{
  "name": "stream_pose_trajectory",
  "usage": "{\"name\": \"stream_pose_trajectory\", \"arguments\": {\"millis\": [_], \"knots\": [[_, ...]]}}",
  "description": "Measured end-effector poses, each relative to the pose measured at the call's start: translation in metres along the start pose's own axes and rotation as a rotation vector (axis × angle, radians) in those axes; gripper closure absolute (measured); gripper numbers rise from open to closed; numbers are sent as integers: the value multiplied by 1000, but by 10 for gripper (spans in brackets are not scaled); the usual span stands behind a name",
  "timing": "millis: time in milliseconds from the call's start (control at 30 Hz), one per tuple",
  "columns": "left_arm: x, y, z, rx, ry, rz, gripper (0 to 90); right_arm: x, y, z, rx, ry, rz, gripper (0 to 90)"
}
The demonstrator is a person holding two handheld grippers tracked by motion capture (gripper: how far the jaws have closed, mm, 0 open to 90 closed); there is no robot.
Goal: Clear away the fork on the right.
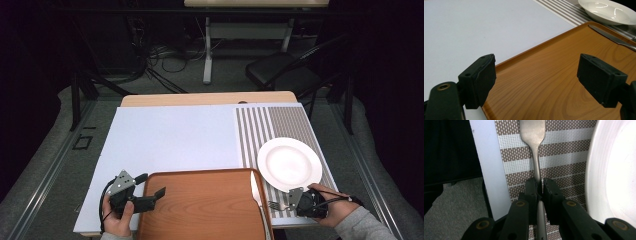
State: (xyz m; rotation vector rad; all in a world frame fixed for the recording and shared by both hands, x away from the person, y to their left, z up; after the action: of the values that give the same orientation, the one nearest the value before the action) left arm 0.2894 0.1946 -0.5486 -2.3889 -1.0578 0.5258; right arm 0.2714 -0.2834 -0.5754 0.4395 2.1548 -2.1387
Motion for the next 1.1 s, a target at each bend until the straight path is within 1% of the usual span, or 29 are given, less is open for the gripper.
{"name": "stream_pose_trajectory", "arguments": {"millis": [100,133,167,200,233,267,300,333,367,467,500,533,633,667,700,767,800,867,1100], "knots": [[0,0,0,0,-3,0,160,0,0,-1,14,-4,-5,822],[0,0,0,0,-3,0,160,-2,0,-2,19,-24,-2,824],[0,0,0,1,-2,0,160,-2,0,-3,20,-29,-4,826],[0,0,0,0,-2,0,160,0,0,-2,29,-14,-8,829],[0,0,0,0,-2,-1,160,-1,0,-3,26,-28,-5,831],[0,0,0,0,-1,-1,160,-1,0,-3,27,-21,-8,833],[0,0,0,2,0,-3,160,-1,0,-3,28,-25,-12,835],[0,0,0,2,1,-2,160,-1,-1,-2,40,-31,-16,836],[0,0,0,2,0,-3,160,-2,0,-2,19,-33,-9,838],[0,0,0,0,-2,-3,160,-2,0,-2,15,-37,-13,845],[0,0,0,-1,-1,-1,160,-3,1,-2,0,-51,-19,846],[0,0,0,0,-1,-2,160,-3,0,-2,11,-53,-10,847],[0,0,0,0,-2,-3,160,-2,0,-2,9,-55,-8,849],[0,0,0,0,-3,-3,160,-1,0,-2,13,-45,-7,849],[0,1,0,0,-3,-3,160,-1,0,-2,18,-44,-4,849],[0,1,0,0,-4,-3,160,-1,0,-2,6,-38,-4,850],[0,1,0,1,-4,-2,160,-2,0,-2,13,-37,0,850],[0,1,0,0,-5,-3,160,-2,-1,-3,6,-31,11,850],[0,1,0,2,-5,-3,160,-4,-6,-6,-19,9,21,851]]}}
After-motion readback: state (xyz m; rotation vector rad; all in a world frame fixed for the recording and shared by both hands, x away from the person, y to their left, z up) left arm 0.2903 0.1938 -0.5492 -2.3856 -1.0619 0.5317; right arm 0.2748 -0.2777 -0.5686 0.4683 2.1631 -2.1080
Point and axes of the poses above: each handheld gripper's, and its own axes: y roughly forward along the jaws, z roughly out of its underside, x roughly to its left, the point moved 5 cm from there along y, roughly forward along the jaws, and after that the axes turned 5 degrees about x, right-handed, at the moved point
